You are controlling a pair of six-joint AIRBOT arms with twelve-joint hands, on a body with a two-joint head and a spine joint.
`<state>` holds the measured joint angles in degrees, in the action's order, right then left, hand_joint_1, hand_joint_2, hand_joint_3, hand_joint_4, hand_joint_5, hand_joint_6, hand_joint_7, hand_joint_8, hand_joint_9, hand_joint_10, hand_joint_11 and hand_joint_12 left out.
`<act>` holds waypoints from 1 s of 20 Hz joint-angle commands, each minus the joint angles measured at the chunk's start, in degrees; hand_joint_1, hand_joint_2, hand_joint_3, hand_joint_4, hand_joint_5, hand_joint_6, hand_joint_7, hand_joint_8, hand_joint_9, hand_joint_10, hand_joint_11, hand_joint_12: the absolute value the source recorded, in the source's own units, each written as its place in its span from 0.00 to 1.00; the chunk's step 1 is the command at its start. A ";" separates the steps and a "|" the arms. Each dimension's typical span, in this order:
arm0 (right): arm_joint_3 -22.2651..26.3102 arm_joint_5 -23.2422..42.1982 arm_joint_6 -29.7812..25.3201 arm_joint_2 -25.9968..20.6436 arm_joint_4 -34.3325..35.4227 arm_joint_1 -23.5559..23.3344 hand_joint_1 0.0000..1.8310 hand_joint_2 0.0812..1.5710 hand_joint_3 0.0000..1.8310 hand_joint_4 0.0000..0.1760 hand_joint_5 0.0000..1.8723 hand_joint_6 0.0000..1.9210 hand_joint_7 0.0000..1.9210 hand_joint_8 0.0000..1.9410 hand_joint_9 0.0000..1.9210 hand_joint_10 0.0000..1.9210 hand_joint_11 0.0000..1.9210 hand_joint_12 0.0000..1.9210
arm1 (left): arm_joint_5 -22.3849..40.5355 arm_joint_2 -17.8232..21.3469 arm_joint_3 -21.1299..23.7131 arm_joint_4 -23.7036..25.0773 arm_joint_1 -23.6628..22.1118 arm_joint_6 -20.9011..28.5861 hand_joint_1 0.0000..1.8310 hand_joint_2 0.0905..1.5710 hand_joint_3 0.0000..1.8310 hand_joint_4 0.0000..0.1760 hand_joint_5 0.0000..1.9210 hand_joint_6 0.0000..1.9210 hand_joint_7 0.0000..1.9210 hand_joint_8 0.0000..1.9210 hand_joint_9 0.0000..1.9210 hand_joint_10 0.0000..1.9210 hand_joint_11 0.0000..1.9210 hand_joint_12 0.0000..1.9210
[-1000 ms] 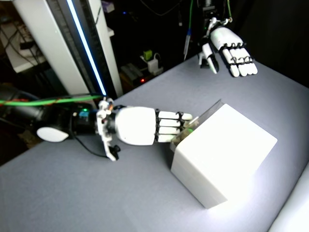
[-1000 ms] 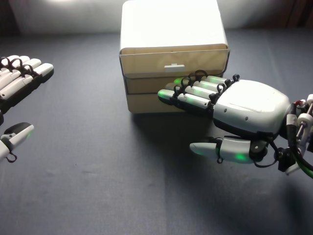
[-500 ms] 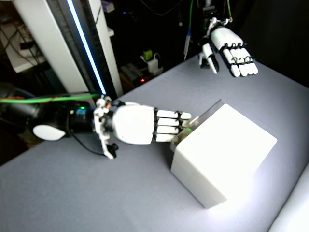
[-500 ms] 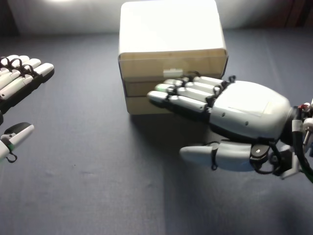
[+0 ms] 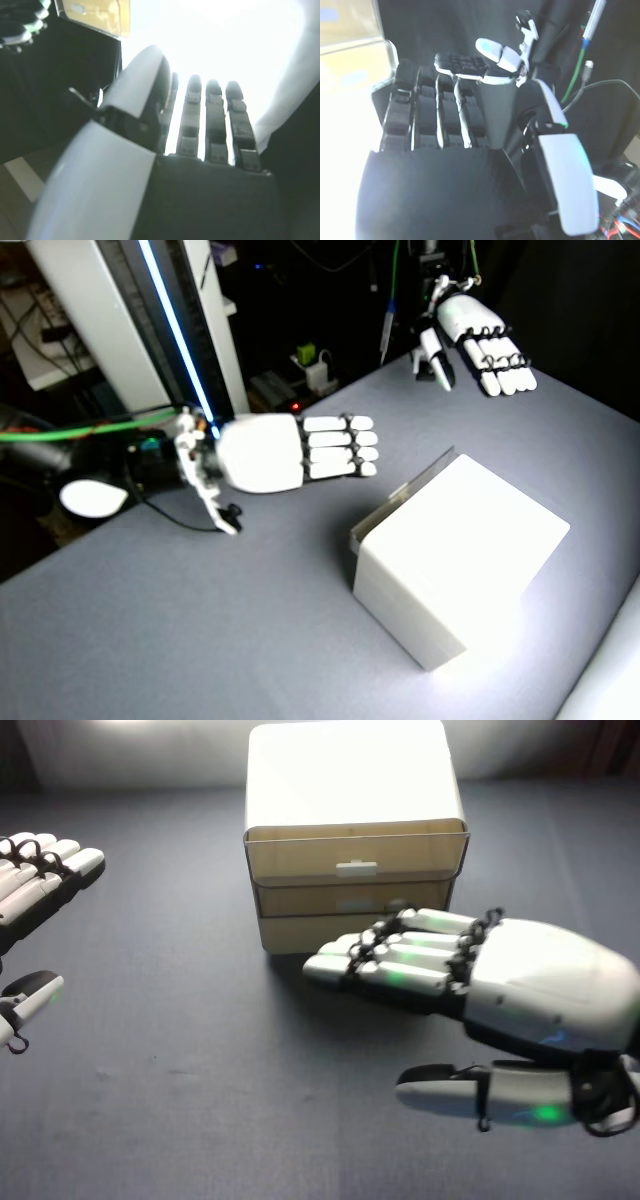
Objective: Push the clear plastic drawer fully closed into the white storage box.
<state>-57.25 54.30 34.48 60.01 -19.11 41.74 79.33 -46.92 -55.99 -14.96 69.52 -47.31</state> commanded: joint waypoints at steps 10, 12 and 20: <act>4.04 17.73 8.53 -10.07 15.49 7.92 0.12 0.87 0.00 0.00 0.02 0.01 0.00 0.00 0.00 0.00 0.00 0.00 | 10.23 0.63 0.51 -1.18 0.93 0.01 0.23 0.92 0.00 0.00 0.00 0.00 0.00 0.00 0.00 0.00 0.00 0.00; 5.05 20.75 11.31 -12.15 19.96 10.37 0.12 0.88 0.00 0.00 0.00 0.00 0.00 0.00 0.00 0.00 0.00 0.00 | 10.79 0.72 0.64 -1.18 1.02 -0.01 0.20 0.90 0.00 0.06 0.00 0.00 0.00 0.00 0.00 0.00 0.00 0.00; 6.88 31.12 16.22 -16.22 36.72 22.76 0.12 0.87 0.00 0.00 0.00 0.00 0.00 0.00 0.00 0.00 0.00 0.00 | 14.39 0.71 0.76 -1.27 0.89 -0.25 0.10 0.85 0.00 0.17 0.00 0.00 0.00 0.00 0.00 0.00 0.00 0.00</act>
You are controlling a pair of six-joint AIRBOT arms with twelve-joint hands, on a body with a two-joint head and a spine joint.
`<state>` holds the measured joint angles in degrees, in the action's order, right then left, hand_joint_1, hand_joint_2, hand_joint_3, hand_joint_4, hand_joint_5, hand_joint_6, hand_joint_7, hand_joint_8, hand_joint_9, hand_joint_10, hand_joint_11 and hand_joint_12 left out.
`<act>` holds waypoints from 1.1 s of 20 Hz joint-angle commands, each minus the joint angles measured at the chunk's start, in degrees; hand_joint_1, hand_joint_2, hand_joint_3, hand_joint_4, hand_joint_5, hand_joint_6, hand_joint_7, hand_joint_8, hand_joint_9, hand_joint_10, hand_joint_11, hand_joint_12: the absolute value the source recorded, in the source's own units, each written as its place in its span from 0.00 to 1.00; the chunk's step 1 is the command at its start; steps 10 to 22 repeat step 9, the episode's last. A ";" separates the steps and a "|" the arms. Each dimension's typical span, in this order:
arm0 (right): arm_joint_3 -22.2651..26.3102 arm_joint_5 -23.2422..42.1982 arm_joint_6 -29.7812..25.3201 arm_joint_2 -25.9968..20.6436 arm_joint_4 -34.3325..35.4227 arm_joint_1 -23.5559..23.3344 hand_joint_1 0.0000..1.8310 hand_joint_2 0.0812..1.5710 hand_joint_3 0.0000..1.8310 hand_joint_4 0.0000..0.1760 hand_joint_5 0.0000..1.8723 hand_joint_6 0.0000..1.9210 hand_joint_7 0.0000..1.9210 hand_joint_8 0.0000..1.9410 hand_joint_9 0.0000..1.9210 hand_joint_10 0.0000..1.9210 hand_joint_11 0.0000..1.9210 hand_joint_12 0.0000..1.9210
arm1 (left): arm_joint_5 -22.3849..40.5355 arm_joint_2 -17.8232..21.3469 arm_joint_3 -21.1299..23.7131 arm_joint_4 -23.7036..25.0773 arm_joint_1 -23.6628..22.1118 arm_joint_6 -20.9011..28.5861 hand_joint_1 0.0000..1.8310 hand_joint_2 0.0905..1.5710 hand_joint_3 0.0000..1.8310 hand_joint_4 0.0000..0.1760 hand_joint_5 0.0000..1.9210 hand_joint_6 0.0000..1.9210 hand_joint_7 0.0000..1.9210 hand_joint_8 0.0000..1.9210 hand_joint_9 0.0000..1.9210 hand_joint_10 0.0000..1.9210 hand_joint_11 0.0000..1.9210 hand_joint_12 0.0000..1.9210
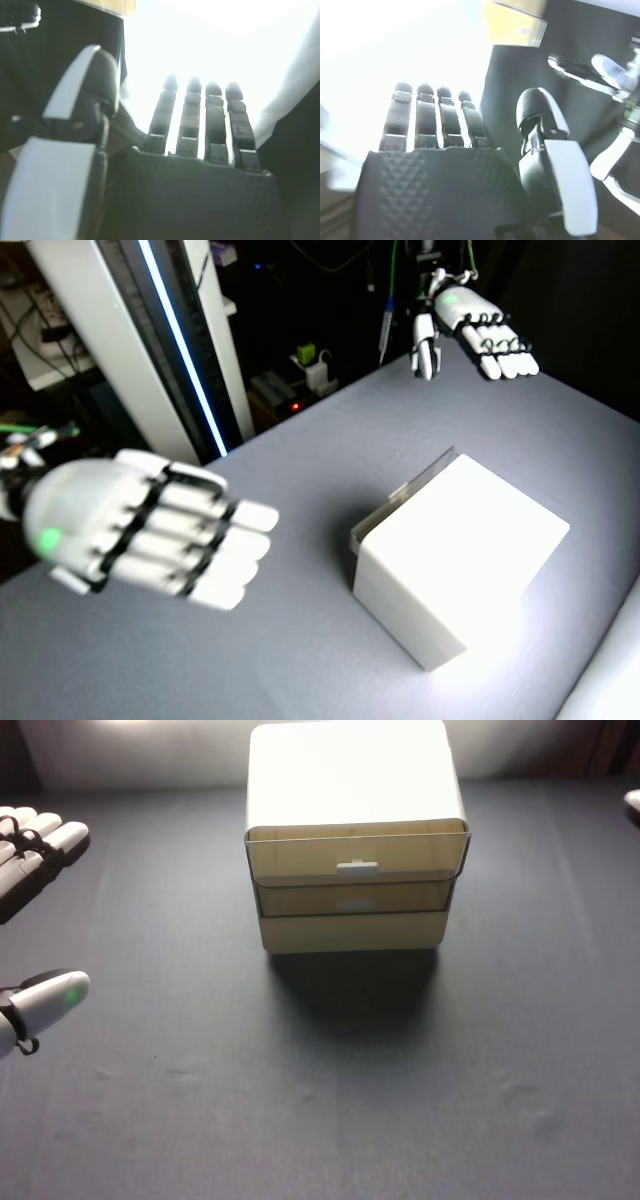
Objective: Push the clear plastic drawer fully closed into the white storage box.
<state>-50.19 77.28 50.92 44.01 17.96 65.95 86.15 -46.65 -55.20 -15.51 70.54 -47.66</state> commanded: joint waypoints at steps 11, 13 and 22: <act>2.40 18.91 -0.17 -3.57 6.37 4.97 0.13 0.82 0.00 0.50 0.00 0.00 0.00 0.00 0.00 0.00 0.00 0.00 | 12.77 0.51 0.39 -1.96 -0.49 -0.89 0.00 0.80 0.00 0.91 0.00 0.00 0.00 0.00 0.00 0.00 0.00 0.00; 2.40 18.91 -0.17 -3.57 6.37 4.97 0.13 0.82 0.00 0.50 0.00 0.00 0.00 0.00 0.00 0.00 0.00 0.00 | 12.77 0.51 0.39 -1.96 -0.49 -0.89 0.00 0.80 0.00 0.91 0.00 0.00 0.00 0.00 0.00 0.00 0.00 0.00; 2.40 18.91 -0.17 -3.57 6.37 4.97 0.13 0.82 0.00 0.50 0.00 0.00 0.00 0.00 0.00 0.00 0.00 0.00 | 12.77 0.51 0.39 -1.96 -0.49 -0.89 0.00 0.80 0.00 0.91 0.00 0.00 0.00 0.00 0.00 0.00 0.00 0.00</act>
